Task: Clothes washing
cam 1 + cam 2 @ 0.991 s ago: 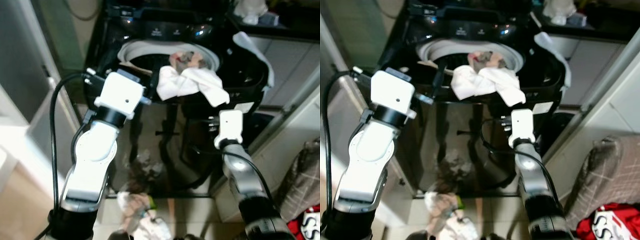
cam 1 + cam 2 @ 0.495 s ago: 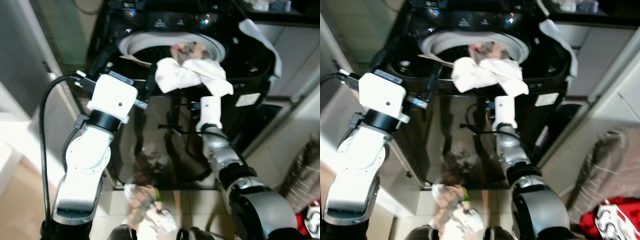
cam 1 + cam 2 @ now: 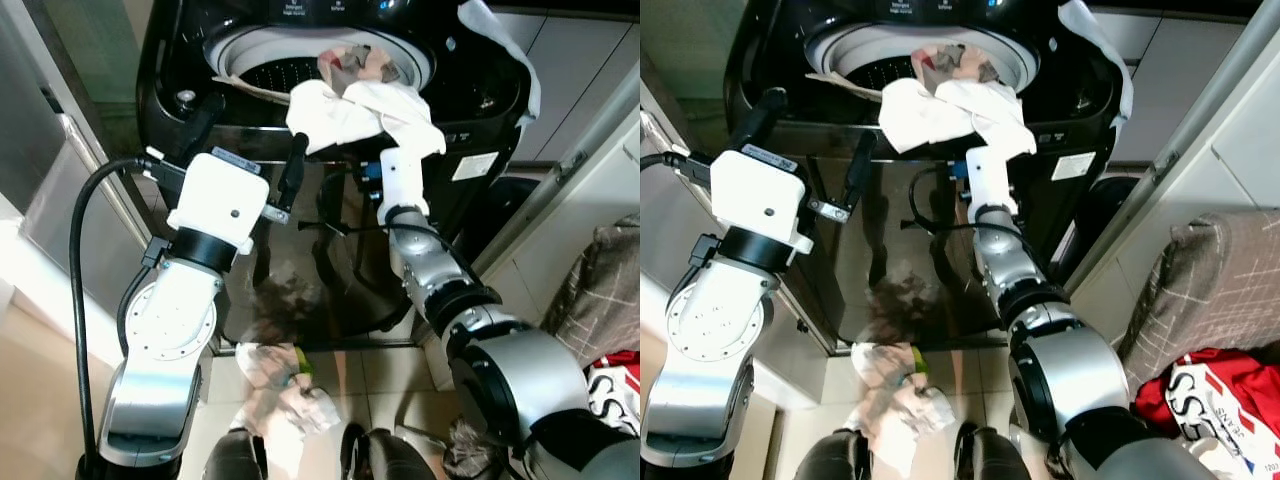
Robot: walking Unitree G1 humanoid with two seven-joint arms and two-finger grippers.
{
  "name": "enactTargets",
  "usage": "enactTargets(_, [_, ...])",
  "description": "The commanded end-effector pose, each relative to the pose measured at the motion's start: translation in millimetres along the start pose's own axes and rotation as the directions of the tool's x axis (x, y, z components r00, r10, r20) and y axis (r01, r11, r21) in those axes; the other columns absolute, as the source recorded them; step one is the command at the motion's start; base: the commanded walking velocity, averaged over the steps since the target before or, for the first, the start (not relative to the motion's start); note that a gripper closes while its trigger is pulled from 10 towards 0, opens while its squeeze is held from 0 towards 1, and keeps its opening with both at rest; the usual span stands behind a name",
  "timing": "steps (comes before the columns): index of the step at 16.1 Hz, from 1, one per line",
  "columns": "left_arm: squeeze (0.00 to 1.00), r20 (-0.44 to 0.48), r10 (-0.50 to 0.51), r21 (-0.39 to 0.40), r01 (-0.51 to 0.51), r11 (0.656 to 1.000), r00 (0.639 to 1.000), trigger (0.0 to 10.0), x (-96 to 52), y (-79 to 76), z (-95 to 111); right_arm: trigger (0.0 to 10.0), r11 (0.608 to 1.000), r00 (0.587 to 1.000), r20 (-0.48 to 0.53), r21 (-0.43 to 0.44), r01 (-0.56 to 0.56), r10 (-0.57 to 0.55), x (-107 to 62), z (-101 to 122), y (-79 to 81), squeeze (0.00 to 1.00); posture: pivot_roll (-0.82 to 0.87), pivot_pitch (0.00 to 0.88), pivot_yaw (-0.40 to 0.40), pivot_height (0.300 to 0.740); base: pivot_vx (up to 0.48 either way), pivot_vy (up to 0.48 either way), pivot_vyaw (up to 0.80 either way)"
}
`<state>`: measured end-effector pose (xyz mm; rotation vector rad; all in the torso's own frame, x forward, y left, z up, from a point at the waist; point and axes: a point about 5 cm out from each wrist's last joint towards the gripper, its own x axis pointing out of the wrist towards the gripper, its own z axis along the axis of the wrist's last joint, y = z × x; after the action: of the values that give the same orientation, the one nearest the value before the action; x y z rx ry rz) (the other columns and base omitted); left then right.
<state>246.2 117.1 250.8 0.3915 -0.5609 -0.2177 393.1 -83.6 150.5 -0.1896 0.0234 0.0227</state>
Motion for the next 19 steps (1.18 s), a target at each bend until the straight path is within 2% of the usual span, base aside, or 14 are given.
enactTargets(1, [0.00, 0.007, -0.006, -0.001, 0.006, 1.000, 1.000, 10.0, -1.7, -2.3, 3.9, 10.0, 0.998, 0.983, 0.180, 0.037, 0.041, -0.047, 9.7, 45.7, -8.6, 0.00, 0.22, 0.160, -0.071, 0.732, 0.000, 0.000, 0.00])
enactTargets(5, [0.00, 0.010, -0.016, -0.010, 0.016, 1.000, 1.000, 10.0, -0.9, -5.5, 3.7, 10.0, 0.996, 0.974, 0.215, 0.073, 0.059, -0.074, 11.7, 54.1, -17.8, 0.00, 0.20, 0.138, -0.077, 0.732, 0.000, 0.000, 0.00])
enactTargets(6, [0.00, 0.010, -0.018, -0.008, 0.018, 1.000, 1.000, 10.0, -1.7, -6.4, 3.2, 10.0, 0.991, 0.971, 0.221, 0.113, 0.066, -0.090, 11.2, 54.6, -22.1, 0.00, 0.20, 0.131, -0.095, 0.732, 0.000, 0.000, 0.00])
enactTargets(7, [0.00, 0.008, -0.019, -0.003, 0.019, 1.000, 1.000, 10.0, -3.1, -7.7, 3.4, 10.0, 0.988, 0.972, 0.207, 0.133, 0.082, -0.108, 7.0, 44.3, -26.9, 0.00, 0.20, 0.135, -0.120, 0.732, 0.000, 0.000, 0.00])
enactTargets(9, [0.00, -0.025, -0.009, -0.013, 0.009, 1.000, 1.000, 10.0, -8.9, -6.3, -0.4, 10.0, 0.991, 0.990, 0.117, 0.121, 0.065, -0.079, -24.0, 2.5, -31.1, 0.00, 0.18, 0.153, -0.124, 0.732, 0.000, 0.000, 0.00])
enactTargets(10, [0.00, -0.038, -0.013, -0.024, 0.012, 1.000, 0.999, 10.0, -11.2, -7.6, -2.8, 10.0, 0.992, 0.996, 0.071, 0.118, 0.042, -0.051, -40.5, -11.2, -32.3, 0.00, 0.16, 0.158, -0.125, 0.732, 0.000, 0.000, 0.00])
enactTargets(13, [0.00, -0.045, -0.028, -0.046, 0.026, 0.999, 0.999, 10.0, -11.5, -11.8, -4.9, 10.0, 0.991, 0.999, 0.010, 0.126, 0.033, -0.034, -59.9, -23.0, -36.8, 0.00, 0.11, 0.161, -0.113, 0.732, 0.000, 0.000, 0.00])
enactTargets(16, [0.00, -0.022, -0.043, -0.065, 0.042, 0.997, 0.999, 10.0, -3.4, -16.4, -5.5, 10.0, 0.994, 0.997, 0.062, 0.108, 0.032, -0.039, -62.1, -6.6, -38.7, 0.00, 0.09, 0.148, -0.094, 0.732, 0.000, 0.000, 0.00])
enactTargets(19, [0.00, -0.016, -0.046, -0.057, 0.045, 0.997, 0.999, 10.0, -1.8, -15.1, -4.6, 10.0, 0.995, 0.995, 0.088, 0.091, 0.038, -0.046, -47.0, -1.1, -30.8, 0.00, 0.11, 0.143, -0.078, 0.732, 0.000, 0.000, 0.00])
